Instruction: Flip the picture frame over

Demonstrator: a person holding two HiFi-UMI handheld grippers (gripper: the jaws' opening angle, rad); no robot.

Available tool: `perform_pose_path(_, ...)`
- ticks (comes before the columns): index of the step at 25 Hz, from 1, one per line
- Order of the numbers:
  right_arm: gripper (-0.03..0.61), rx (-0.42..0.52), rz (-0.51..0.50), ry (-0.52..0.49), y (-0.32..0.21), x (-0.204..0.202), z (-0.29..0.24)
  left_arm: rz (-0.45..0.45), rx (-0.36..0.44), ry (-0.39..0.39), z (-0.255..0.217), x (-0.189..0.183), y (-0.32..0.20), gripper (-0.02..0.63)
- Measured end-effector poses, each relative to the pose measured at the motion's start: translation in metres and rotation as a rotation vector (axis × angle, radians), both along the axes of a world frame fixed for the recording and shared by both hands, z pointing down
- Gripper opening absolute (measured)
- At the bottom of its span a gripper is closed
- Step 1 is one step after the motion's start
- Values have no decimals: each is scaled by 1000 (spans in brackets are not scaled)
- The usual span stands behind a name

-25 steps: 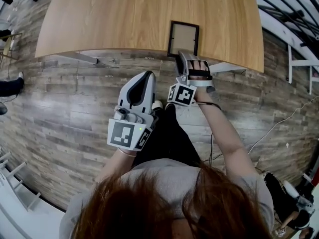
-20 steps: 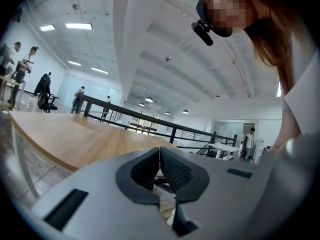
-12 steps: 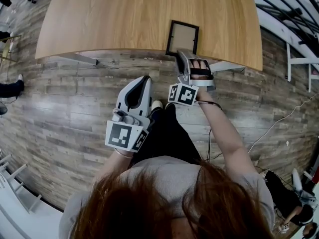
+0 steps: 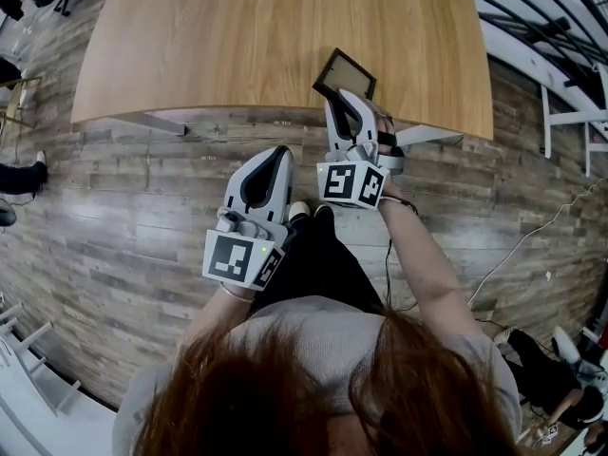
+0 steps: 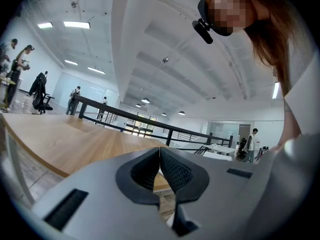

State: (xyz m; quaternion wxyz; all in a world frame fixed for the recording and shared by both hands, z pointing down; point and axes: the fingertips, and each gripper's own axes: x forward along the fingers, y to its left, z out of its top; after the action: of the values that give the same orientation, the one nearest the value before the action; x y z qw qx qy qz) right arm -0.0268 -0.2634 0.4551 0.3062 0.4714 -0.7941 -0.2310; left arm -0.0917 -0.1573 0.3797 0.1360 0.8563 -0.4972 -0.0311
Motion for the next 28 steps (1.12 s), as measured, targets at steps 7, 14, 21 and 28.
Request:
perform_pose_path(7, 91, -29, 145, -267, -6, 34, -28, 16, 15, 5, -6, 8, -5, 9)
perform_pose_path(14, 91, -78, 446, -839, 4, 108, -33, 37, 2, 7, -3, 18, -7, 9)
perform_pose_path(21, 89, -178, 571, -1167, 18, 143, -8, 64, 5, 11, -4, 32, -9, 8)
perform_pose_path(28, 87, -313, 592, -1747, 28, 153, 26, 81, -9, 7, 0, 43, -8, 9)
